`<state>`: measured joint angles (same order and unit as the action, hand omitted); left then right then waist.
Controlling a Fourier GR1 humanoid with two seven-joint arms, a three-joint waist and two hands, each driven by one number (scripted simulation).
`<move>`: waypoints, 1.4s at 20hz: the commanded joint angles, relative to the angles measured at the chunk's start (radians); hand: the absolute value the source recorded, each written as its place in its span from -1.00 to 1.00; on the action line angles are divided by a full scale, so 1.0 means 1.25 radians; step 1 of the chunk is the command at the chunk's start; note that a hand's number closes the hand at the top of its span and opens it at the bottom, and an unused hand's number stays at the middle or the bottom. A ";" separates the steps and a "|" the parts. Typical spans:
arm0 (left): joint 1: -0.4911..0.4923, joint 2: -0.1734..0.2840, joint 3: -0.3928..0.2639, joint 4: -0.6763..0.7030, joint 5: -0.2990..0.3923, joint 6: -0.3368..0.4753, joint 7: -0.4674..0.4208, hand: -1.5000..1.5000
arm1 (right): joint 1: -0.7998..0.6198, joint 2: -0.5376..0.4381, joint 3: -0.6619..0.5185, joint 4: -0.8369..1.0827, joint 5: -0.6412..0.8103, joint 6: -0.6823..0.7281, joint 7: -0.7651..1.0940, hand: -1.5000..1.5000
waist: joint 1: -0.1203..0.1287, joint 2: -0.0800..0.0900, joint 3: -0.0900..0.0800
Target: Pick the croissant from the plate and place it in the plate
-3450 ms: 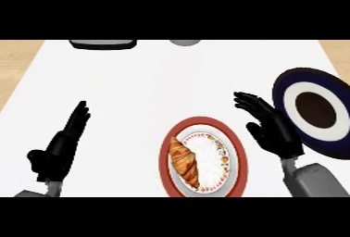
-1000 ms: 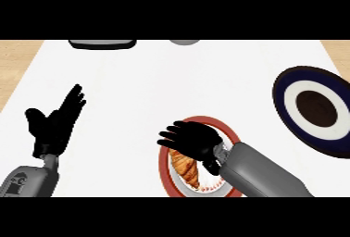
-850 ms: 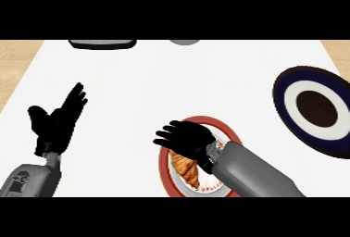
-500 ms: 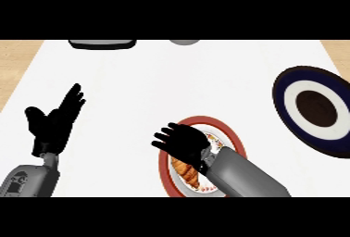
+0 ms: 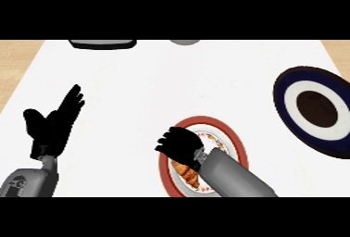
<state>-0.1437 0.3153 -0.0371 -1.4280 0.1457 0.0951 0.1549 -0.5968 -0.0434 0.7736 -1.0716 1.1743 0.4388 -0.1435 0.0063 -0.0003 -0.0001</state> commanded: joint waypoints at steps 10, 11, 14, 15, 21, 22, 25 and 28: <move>0.016 -0.052 0.006 0.052 -0.048 -0.007 -0.066 0.00 | 0.008 0.034 -0.009 0.063 0.047 -0.030 -0.119 1.00 | 0.000 0.002 0.000; -0.001 -0.033 0.018 -0.021 -0.031 -0.013 0.017 0.00 | -0.007 0.034 -0.010 0.063 0.018 -0.020 -0.093 1.00 | 0.004 0.001 0.000; 0.012 -0.014 0.037 0.016 -0.017 -0.014 -0.003 0.00 | 0.055 0.024 -0.269 -0.014 -0.093 -0.074 0.015 1.00 | -0.038 -0.001 0.001; 0.014 -0.028 0.038 0.003 -0.022 0.009 -0.002 0.00 | 0.070 0.030 -0.348 -0.003 -0.134 -0.097 0.052 1.00 | -0.051 0.000 0.003; 0.030 -0.021 0.040 -0.005 -0.014 -0.005 0.005 0.00 | 0.027 0.034 -0.600 -0.095 -0.225 -0.230 0.263 1.00 | -0.036 -0.007 0.000; 0.014 -0.002 0.062 0.025 -0.003 -0.024 -0.011 0.00 | 0.041 0.008 -0.609 -0.137 -0.220 -0.255 0.258 1.00 | -0.045 -0.006 -0.001; 0.038 -0.006 0.047 0.001 -0.012 -0.027 -0.018 0.00 | 0.012 0.003 -0.655 -0.221 -0.191 -0.359 0.314 1.00 | -0.030 -0.009 0.000; 0.014 -0.014 0.041 0.005 -0.017 -0.019 -0.002 0.00 | 0.026 -0.023 -0.675 -0.310 -0.124 -0.442 0.376 1.00 | -0.040 -0.010 -0.001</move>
<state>-0.1260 0.2957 0.0162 -1.4239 0.1263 0.0808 0.1586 -0.5584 -0.0342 -0.0002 -1.3399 0.9666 0.0014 0.2379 -0.0425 -0.0109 0.0002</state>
